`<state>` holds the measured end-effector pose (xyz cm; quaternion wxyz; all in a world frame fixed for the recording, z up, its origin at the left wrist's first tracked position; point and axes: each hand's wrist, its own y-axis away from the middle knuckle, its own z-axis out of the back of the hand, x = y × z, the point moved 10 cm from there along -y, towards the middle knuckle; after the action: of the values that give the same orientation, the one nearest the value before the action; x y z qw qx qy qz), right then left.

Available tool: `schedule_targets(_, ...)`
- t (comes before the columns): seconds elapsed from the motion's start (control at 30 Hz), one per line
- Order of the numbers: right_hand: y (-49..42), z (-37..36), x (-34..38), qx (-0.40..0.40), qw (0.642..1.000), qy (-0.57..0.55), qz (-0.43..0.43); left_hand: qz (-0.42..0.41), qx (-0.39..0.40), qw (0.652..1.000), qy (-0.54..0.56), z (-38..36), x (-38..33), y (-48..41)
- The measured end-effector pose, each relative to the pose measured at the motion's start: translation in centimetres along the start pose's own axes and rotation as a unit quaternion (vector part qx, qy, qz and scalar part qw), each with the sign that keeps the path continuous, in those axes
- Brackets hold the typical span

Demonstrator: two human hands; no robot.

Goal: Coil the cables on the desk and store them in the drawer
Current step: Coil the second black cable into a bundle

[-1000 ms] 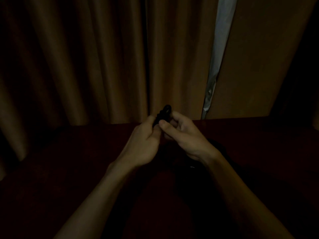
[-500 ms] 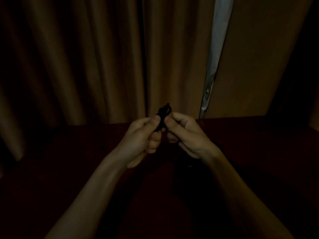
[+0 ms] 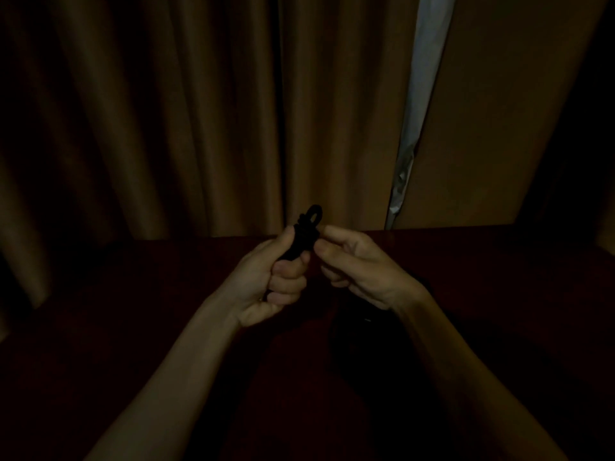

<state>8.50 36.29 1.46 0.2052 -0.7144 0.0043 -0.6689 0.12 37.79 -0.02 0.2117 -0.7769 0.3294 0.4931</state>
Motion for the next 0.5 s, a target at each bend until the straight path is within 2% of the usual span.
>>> schedule_targets(0.13, 0.6, 0.0, 1.1, -0.001, 0.999, 0.044, 0.01, 0.081, 0.15, 0.98, 0.105, -2.5, 2.0, 0.4)
schedule_targets(0.2, 0.6, 0.5, 1.6, -0.03, 0.996, 0.085, 0.019, 0.104, 0.175, 0.968, 0.148, -2.9, 2.4, 0.5)
schedule_targets(0.27, 0.5, 0.5, 2.0, -0.047, 0.993, 0.102, 0.042, 0.104, 0.104, 0.981, 0.123, -1.9, 2.6, 0.1)
schedule_targets(0.37, 0.2, 1.0, 2.4, -0.084, 0.989, 0.107, 0.066, 0.022, -0.034, 0.998, -0.049, 0.0, 0.8, -0.4)
schedule_targets(0.43, 0.2, 1.9, 2.4, -0.119, 0.985, 0.105, 0.068, -0.066, -0.101, 0.975, -0.184, 0.6, -1.2, -0.4)
schedule_targets(0.5, 0.2, 2.5, 2.0, -0.146, 0.984, 0.081, 0.054, -0.165, -0.146, 0.923, -0.317, 0.3, -3.4, 0.2)
